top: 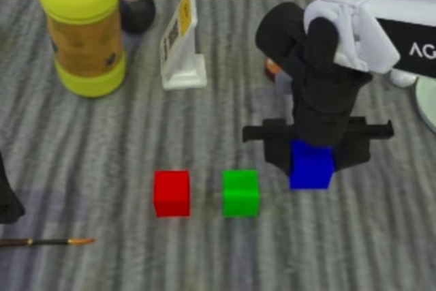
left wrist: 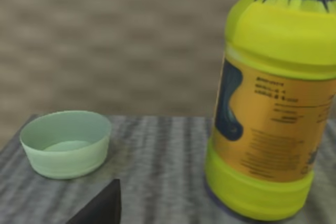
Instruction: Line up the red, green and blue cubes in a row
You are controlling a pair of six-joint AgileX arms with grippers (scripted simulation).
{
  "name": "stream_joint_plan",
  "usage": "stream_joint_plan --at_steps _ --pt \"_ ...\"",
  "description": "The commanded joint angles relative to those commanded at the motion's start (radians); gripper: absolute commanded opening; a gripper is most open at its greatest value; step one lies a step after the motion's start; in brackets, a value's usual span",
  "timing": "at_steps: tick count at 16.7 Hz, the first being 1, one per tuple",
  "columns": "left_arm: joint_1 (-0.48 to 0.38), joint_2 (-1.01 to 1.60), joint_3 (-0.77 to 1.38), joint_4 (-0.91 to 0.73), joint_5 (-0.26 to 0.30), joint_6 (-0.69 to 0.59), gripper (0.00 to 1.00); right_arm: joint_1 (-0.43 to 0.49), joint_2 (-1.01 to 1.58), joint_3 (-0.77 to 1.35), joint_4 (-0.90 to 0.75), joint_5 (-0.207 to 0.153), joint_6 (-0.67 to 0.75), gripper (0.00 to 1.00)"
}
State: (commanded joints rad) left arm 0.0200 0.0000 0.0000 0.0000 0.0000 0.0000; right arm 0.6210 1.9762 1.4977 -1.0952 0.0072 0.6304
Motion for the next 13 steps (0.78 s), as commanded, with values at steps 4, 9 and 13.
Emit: stream_joint_plan --at_steps 4,9,13 --pt "0.000 0.000 0.000 0.000 0.000 0.000 1.00 0.003 0.023 -0.047 0.071 0.002 -0.001 0.00" --pt "0.000 0.000 0.000 0.000 0.000 0.000 1.00 0.006 0.082 -0.149 0.237 0.002 0.003 0.00" --pt "0.000 0.000 0.000 0.000 0.000 0.000 1.00 0.007 0.089 -0.161 0.252 0.002 0.003 0.00"
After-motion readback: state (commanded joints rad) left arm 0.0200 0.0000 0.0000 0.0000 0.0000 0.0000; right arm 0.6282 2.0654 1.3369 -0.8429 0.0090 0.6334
